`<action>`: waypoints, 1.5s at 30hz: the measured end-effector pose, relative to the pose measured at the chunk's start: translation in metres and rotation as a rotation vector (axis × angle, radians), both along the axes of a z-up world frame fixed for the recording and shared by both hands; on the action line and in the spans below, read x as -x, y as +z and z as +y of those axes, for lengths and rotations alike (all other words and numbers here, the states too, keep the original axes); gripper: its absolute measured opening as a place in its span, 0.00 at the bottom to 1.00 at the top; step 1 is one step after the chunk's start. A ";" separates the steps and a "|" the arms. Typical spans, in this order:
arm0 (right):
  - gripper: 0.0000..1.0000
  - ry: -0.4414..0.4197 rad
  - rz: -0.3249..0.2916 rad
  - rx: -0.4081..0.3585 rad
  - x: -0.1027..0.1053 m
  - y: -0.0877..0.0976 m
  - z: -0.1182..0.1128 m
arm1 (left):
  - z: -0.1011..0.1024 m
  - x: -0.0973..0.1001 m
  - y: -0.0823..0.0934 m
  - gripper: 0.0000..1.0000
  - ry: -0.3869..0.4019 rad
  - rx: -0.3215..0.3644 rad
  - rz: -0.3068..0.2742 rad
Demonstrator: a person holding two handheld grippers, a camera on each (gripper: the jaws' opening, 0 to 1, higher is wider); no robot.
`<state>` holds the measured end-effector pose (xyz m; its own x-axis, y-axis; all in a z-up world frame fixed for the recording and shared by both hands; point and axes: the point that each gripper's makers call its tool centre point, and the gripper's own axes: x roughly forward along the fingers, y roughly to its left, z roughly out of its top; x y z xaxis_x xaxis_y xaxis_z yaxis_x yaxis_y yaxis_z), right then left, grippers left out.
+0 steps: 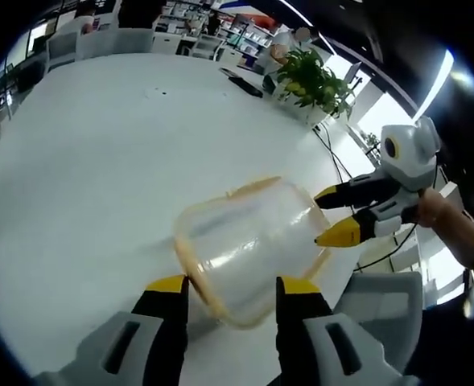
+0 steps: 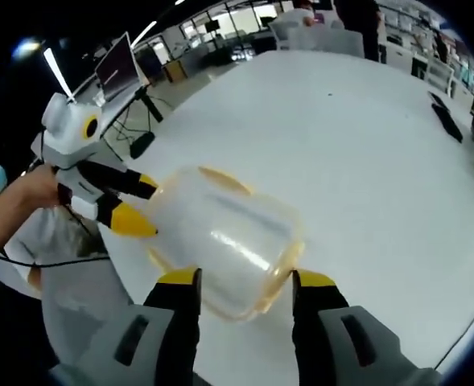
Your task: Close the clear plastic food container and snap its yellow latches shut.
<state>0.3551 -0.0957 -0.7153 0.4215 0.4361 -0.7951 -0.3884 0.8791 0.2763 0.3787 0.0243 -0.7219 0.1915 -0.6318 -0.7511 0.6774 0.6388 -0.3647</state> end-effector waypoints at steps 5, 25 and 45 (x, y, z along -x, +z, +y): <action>0.41 0.042 -0.023 0.014 -0.002 0.006 -0.002 | 0.002 -0.003 0.005 0.40 -0.016 0.003 -0.027; 0.38 0.333 -0.158 0.047 -0.021 0.035 0.004 | -0.017 -0.016 0.050 0.32 -0.193 0.041 -0.200; 0.21 0.582 -0.258 0.063 -0.034 0.041 0.033 | -0.046 -0.003 0.047 0.23 -0.412 0.004 -0.300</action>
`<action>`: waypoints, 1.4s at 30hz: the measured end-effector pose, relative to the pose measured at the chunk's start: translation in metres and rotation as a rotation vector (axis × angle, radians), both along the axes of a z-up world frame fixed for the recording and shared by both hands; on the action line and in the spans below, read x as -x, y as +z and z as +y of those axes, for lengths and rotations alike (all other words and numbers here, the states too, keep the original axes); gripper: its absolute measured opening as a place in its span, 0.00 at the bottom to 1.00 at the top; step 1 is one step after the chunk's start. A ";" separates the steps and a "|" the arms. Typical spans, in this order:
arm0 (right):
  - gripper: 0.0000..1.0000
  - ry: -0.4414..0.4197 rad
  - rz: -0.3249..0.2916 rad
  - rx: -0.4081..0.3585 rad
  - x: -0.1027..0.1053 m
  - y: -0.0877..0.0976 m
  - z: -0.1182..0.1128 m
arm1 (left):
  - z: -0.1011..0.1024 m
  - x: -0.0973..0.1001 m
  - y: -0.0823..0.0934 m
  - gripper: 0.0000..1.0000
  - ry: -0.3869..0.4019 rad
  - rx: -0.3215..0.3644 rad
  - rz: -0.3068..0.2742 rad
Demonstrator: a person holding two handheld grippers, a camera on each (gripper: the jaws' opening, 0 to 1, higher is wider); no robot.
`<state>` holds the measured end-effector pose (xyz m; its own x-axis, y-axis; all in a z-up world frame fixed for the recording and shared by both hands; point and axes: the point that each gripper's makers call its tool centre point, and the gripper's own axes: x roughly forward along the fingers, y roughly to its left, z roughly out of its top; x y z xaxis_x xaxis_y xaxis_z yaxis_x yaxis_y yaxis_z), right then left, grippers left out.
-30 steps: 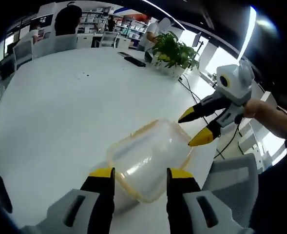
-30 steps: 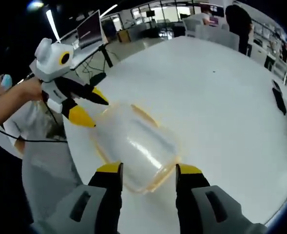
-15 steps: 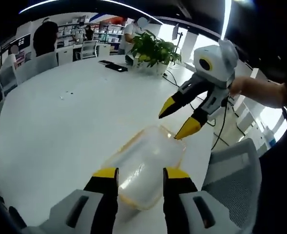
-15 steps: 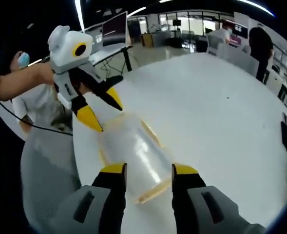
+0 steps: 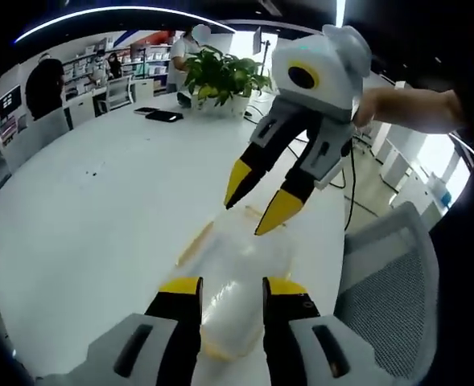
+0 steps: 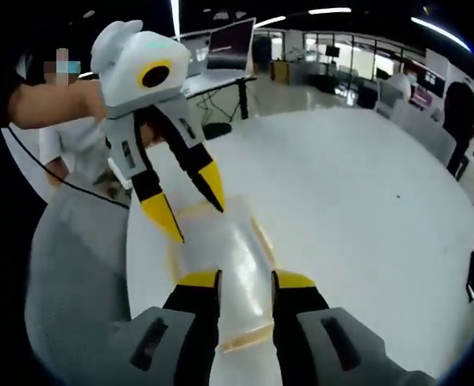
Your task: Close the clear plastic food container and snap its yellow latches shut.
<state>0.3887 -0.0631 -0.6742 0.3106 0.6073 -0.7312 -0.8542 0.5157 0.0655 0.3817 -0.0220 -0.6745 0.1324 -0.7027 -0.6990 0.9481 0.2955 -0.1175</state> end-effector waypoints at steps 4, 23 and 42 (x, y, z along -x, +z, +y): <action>0.19 0.018 0.000 0.010 -0.004 -0.003 0.005 | -0.003 0.003 -0.003 0.23 -0.025 -0.014 -0.009; 0.25 0.102 0.029 0.054 -0.016 -0.022 0.020 | -0.016 0.026 -0.023 0.28 -0.187 -0.091 -0.064; 0.38 0.223 0.129 0.059 -0.020 -0.031 0.023 | -0.015 0.036 -0.035 0.43 -0.267 -0.099 -0.229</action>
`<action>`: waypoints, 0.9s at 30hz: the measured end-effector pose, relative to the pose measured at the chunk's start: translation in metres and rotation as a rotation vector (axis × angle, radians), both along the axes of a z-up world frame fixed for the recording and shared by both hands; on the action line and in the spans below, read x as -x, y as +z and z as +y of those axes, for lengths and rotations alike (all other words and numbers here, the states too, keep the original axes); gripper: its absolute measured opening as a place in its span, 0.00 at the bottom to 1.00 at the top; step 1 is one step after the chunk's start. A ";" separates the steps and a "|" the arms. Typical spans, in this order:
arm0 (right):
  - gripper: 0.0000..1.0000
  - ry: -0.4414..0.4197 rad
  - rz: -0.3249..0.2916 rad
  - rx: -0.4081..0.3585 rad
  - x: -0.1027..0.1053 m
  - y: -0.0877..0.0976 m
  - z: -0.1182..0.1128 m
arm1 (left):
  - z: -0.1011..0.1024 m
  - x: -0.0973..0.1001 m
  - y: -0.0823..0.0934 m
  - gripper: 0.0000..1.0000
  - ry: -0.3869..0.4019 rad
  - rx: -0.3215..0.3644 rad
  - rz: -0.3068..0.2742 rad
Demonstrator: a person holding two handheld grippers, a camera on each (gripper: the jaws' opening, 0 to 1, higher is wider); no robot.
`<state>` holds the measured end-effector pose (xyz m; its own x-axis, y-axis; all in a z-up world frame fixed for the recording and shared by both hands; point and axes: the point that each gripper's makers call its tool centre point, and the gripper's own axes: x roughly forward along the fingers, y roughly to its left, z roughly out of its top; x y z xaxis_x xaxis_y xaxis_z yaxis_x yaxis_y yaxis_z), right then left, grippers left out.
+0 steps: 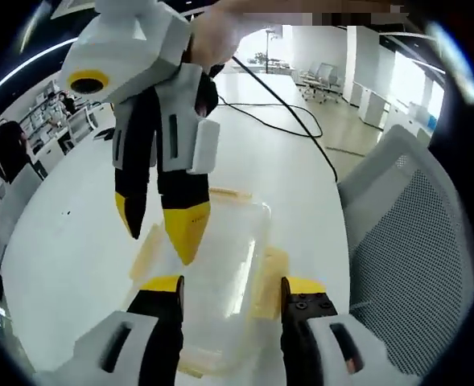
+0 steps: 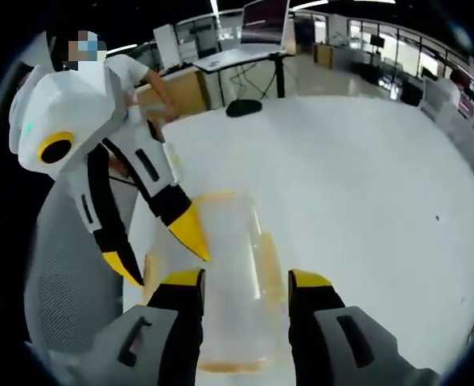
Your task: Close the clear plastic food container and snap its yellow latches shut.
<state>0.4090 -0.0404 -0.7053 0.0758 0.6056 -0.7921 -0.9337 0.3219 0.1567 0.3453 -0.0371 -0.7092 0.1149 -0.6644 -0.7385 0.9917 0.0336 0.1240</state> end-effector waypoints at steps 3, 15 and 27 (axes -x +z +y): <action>0.39 0.013 0.024 0.006 0.002 -0.003 0.001 | 0.001 -0.001 -0.003 0.43 -0.021 0.001 -0.042; 0.33 0.039 0.070 0.009 0.004 -0.004 0.002 | 0.002 -0.002 -0.002 0.40 -0.045 0.018 -0.091; 0.33 -0.007 0.065 0.014 -0.007 -0.007 -0.001 | -0.002 0.003 -0.001 0.35 -0.109 -0.004 -0.094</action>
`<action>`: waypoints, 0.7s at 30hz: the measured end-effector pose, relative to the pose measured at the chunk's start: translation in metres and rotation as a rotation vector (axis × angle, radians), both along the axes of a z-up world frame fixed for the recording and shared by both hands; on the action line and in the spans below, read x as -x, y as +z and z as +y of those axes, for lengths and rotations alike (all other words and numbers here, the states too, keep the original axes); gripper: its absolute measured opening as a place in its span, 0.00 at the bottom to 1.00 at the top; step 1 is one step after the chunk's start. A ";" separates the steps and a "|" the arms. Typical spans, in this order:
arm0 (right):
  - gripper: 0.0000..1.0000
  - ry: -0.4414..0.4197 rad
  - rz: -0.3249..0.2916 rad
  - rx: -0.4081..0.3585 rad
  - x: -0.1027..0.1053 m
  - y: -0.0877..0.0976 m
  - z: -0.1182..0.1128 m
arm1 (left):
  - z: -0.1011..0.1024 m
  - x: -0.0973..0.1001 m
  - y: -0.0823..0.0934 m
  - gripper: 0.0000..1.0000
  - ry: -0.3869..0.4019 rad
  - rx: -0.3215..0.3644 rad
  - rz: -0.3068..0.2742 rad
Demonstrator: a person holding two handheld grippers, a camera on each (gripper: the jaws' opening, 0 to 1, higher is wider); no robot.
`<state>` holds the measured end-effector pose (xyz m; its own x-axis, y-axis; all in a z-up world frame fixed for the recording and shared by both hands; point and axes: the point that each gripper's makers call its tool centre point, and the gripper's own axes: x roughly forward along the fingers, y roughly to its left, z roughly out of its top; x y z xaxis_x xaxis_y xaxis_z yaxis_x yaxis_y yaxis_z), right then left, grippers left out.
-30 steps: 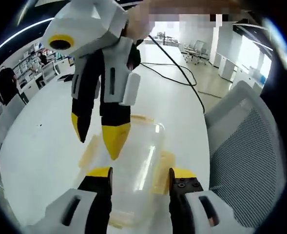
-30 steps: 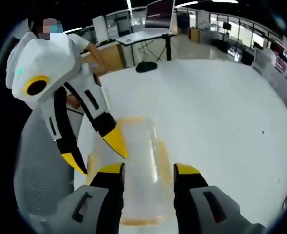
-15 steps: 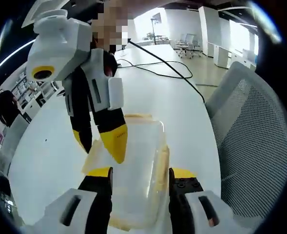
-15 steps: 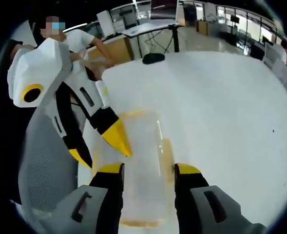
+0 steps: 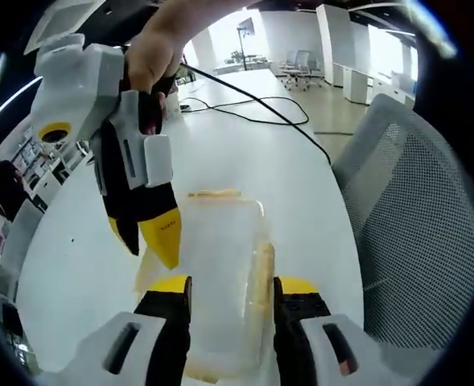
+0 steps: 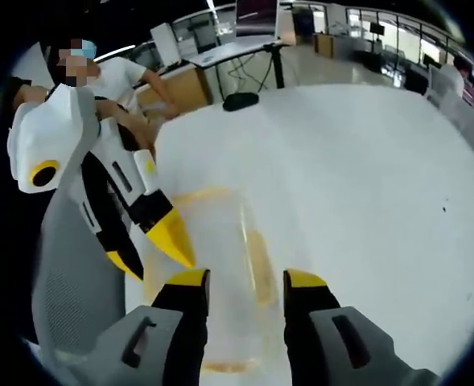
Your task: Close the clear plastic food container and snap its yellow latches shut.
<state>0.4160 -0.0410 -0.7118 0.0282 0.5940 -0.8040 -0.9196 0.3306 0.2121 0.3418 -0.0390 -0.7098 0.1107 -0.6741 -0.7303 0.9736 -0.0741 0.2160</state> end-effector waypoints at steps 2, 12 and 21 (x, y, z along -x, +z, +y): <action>0.33 0.001 0.005 0.001 -0.001 -0.002 0.001 | -0.001 0.000 -0.001 0.35 -0.006 -0.001 -0.007; 0.33 0.009 0.038 -0.022 0.000 -0.004 0.007 | -0.005 -0.002 -0.003 0.37 -0.026 0.007 -0.039; 0.30 -0.014 0.114 -0.047 0.002 -0.006 0.007 | -0.006 -0.003 -0.003 0.38 -0.029 0.032 -0.050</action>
